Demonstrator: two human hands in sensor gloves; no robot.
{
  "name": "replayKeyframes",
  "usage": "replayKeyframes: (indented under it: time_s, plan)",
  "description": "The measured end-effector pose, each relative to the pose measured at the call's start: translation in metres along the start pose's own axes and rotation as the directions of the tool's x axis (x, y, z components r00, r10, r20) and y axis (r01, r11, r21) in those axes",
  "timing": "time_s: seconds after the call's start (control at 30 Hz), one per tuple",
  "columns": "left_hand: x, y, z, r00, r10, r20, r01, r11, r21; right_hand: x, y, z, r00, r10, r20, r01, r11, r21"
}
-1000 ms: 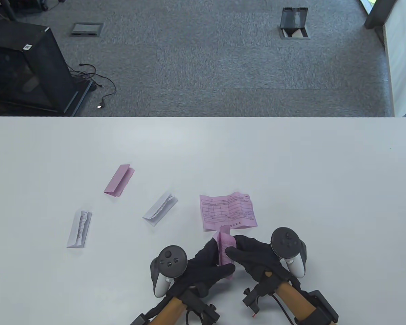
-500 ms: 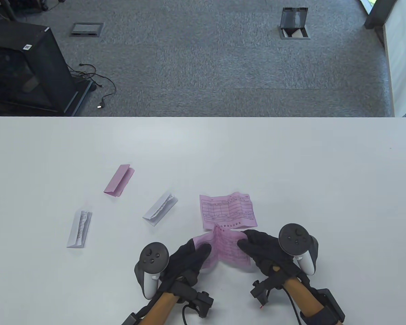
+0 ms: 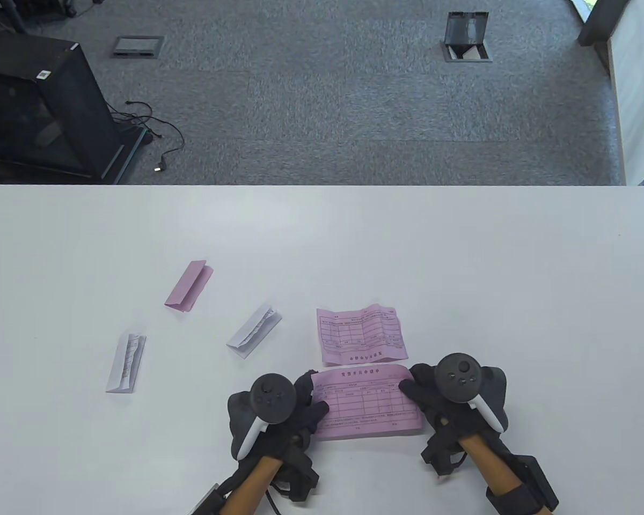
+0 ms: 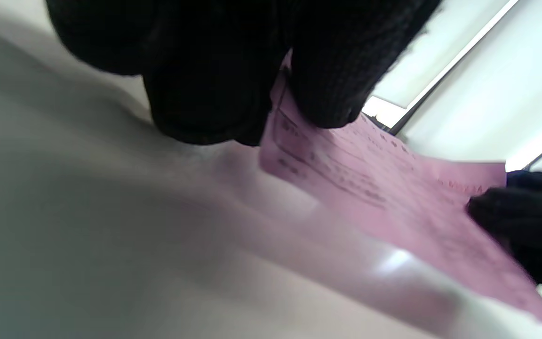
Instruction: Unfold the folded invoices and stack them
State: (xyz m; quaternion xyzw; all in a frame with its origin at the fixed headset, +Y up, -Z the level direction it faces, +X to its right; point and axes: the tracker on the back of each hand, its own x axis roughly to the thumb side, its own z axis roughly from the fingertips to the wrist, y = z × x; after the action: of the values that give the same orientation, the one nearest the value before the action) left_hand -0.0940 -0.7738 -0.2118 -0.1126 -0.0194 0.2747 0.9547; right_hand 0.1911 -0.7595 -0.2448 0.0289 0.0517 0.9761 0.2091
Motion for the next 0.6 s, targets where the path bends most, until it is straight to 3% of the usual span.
replayKeyframes:
  time_s: [0.17,0.3,0.4,0.5,0.6]
  plan:
    - [0.018,-0.009,-0.002,0.97,-0.244,-0.014,0.244,0.97,-0.013,0.006,0.009,0.0,0.985,0.171,-0.012,-0.171,0.985,-0.008]
    - [0.03,-0.014,0.002,0.869,-0.493,-0.035,0.493,0.87,0.012,0.011,0.012,0.0,0.97,0.24,-0.025,-0.241,0.971,-0.015]
    - [0.032,-0.015,0.006,0.835,-0.55,-0.006,0.55,0.834,0.028,0.011,0.012,0.0,0.956,0.292,-0.036,-0.293,0.956,-0.019]
    - [0.031,-0.016,0.005,0.837,-0.547,0.004,0.547,0.837,0.012,0.011,0.009,0.002,0.942,0.329,-0.062,-0.331,0.943,-0.019]
    - [0.026,-0.016,0.0,0.85,-0.527,0.011,0.527,0.849,-0.045,0.014,0.0,0.006,0.932,0.358,-0.056,-0.362,0.926,-0.109]
